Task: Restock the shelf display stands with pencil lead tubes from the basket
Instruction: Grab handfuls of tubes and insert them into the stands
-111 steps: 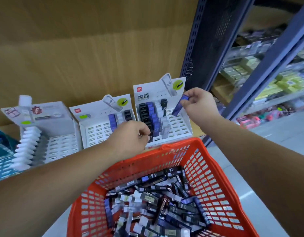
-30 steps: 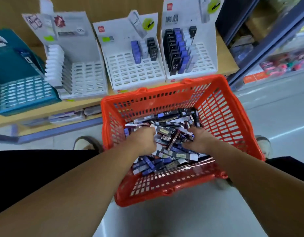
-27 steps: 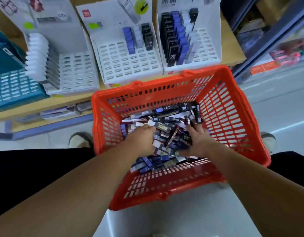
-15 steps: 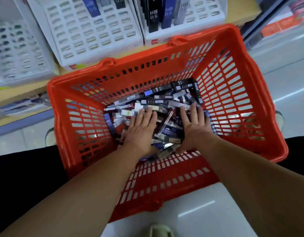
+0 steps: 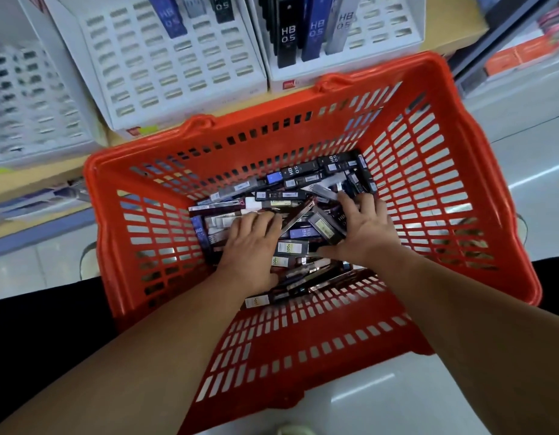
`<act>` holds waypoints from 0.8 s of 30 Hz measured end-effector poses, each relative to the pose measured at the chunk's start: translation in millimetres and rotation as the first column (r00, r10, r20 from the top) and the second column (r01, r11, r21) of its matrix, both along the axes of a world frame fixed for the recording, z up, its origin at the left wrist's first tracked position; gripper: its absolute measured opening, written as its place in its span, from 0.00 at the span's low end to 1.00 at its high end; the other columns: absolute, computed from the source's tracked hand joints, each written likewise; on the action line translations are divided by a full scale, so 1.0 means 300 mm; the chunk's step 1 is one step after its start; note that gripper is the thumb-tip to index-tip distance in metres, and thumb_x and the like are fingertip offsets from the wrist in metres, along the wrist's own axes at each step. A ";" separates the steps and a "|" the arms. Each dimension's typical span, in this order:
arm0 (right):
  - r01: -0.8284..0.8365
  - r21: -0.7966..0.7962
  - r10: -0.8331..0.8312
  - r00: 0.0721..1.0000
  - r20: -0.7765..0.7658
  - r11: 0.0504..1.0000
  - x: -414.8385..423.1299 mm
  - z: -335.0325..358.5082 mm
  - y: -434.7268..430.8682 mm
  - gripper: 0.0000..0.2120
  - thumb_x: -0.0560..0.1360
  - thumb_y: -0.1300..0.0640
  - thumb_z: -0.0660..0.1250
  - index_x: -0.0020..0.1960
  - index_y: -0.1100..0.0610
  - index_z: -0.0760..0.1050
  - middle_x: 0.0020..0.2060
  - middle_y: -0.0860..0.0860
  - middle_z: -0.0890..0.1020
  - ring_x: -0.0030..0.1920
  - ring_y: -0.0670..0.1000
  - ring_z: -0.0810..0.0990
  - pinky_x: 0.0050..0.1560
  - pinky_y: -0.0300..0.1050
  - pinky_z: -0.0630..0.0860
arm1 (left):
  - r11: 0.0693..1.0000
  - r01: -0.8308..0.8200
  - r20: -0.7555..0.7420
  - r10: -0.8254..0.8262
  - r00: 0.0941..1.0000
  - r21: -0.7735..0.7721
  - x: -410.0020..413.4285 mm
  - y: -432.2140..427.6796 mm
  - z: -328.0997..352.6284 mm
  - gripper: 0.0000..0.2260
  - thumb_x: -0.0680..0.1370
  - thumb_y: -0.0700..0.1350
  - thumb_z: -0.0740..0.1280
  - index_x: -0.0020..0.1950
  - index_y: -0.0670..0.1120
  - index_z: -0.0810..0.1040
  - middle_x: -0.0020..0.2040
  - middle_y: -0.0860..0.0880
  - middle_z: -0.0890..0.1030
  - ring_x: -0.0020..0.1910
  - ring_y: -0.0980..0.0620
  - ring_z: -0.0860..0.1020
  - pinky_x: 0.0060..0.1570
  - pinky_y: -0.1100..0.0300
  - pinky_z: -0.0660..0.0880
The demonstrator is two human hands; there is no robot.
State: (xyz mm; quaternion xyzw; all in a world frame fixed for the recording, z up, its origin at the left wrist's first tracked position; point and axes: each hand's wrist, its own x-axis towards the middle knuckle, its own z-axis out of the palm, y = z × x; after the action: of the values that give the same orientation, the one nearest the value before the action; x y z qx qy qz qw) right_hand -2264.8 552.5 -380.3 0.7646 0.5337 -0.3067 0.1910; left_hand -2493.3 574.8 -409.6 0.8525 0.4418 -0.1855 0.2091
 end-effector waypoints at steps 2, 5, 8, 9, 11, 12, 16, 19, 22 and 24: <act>-0.012 -0.030 0.013 1.000 0.015 0.999 -0.003 -0.013 -0.002 0.65 0.60 0.25 0.75 0.81 0.44 0.39 0.72 0.54 0.55 0.75 0.60 0.56 0.76 0.59 0.64 | 0.999 -0.023 -0.022 0.024 0.999 0.043 0.024 0.000 -0.007 0.49 0.70 0.60 0.77 0.82 0.48 0.53 0.76 0.49 0.59 0.74 0.44 0.58 0.75 0.45 0.56; -0.025 0.014 0.024 0.997 0.069 1.000 -0.011 -0.030 -0.008 0.62 0.63 0.25 0.73 0.81 0.47 0.40 0.72 0.56 0.57 0.74 0.61 0.58 0.75 0.60 0.64 | 0.992 -0.053 -0.012 0.055 0.998 0.115 0.062 0.028 -0.006 0.40 0.74 0.61 0.74 0.79 0.49 0.61 0.70 0.50 0.70 0.68 0.46 0.65 0.68 0.48 0.61; -0.029 0.096 0.022 0.997 0.077 0.995 -0.016 -0.039 0.006 0.57 0.65 0.26 0.72 0.80 0.51 0.48 0.69 0.56 0.61 0.71 0.59 0.63 0.73 0.58 0.66 | 0.994 -0.096 -0.026 0.098 0.995 0.058 0.089 0.059 -0.001 0.30 0.77 0.56 0.73 0.73 0.49 0.64 0.65 0.49 0.75 0.66 0.46 0.68 0.67 0.48 0.63; -0.031 0.112 0.024 0.997 0.069 0.993 -0.018 -0.042 0.013 0.54 0.67 0.27 0.73 0.79 0.53 0.51 0.68 0.55 0.62 0.71 0.59 0.63 0.73 0.57 0.67 | 0.994 -0.106 -0.037 0.107 0.994 0.030 0.097 0.065 0.000 0.28 0.77 0.55 0.73 0.71 0.48 0.65 0.65 0.48 0.75 0.66 0.46 0.69 0.68 0.48 0.64; -0.029 0.132 0.023 0.999 0.047 0.991 -0.027 -0.049 0.030 0.50 0.69 0.30 0.73 0.77 0.55 0.55 0.69 0.55 0.64 0.71 0.58 0.64 0.73 0.55 0.67 | 0.992 -0.128 -0.048 0.128 0.991 -0.003 0.101 0.070 -0.002 0.25 0.78 0.51 0.73 0.69 0.48 0.66 0.64 0.47 0.76 0.65 0.45 0.71 0.68 0.49 0.65; -0.024 0.135 0.019 0.999 0.037 0.991 -0.030 -0.052 0.038 0.48 0.70 0.31 0.73 0.76 0.56 0.57 0.69 0.55 0.65 0.71 0.58 0.64 0.73 0.54 0.67 | 0.989 -0.147 -0.044 0.146 0.988 -0.007 0.099 0.070 -0.006 0.23 0.78 0.49 0.73 0.68 0.48 0.67 0.64 0.47 0.76 0.65 0.45 0.72 0.67 0.50 0.66; 0.063 0.142 -0.056 0.997 -0.054 0.988 -0.036 -0.053 0.065 0.42 0.69 0.37 0.78 0.72 0.56 0.63 0.67 0.54 0.70 0.70 0.57 0.68 0.72 0.53 0.68 | 0.980 -0.201 -0.014 0.201 0.979 0.003 0.067 0.062 -0.017 0.16 0.79 0.47 0.71 0.64 0.48 0.70 0.61 0.49 0.77 0.63 0.47 0.71 0.64 0.53 0.69; 0.092 0.134 -0.076 0.990 -0.118 0.987 -0.027 -0.050 0.078 0.39 0.69 0.40 0.79 0.70 0.56 0.65 0.65 0.54 0.71 0.68 0.57 0.70 0.71 0.52 0.69 | 0.972 -0.225 0.029 0.228 0.973 -0.067 0.058 0.072 -0.016 0.16 0.80 0.50 0.70 0.64 0.46 0.72 0.61 0.47 0.76 0.64 0.46 0.71 0.62 0.54 0.69; 0.165 0.116 -0.141 0.971 -0.194 0.979 -0.005 -0.050 0.096 0.34 0.72 0.43 0.78 0.69 0.55 0.66 0.65 0.54 0.72 0.67 0.58 0.71 0.70 0.54 0.70 | 0.947 -0.252 0.056 0.268 0.962 -0.200 0.049 0.097 -0.005 0.13 0.81 0.49 0.69 0.61 0.45 0.71 0.58 0.46 0.75 0.58 0.45 0.74 0.52 0.54 0.70; 0.206 0.092 -0.182 0.959 -0.217 0.974 0.009 -0.050 0.104 0.29 0.75 0.48 0.76 0.69 0.56 0.67 0.66 0.54 0.72 0.68 0.58 0.72 0.71 0.55 0.70 | 0.927 -0.273 0.063 0.298 0.952 -0.258 0.038 0.109 0.009 0.11 0.82 0.49 0.69 0.57 0.47 0.69 0.55 0.47 0.73 0.51 0.47 0.73 0.47 0.55 0.68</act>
State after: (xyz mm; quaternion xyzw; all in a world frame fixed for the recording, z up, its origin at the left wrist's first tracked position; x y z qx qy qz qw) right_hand -2262.1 583.6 -395.2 0.7868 0.4896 -0.3711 0.0598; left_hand -2481.8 607.4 -406.8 0.7546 0.5238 -0.1632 0.3600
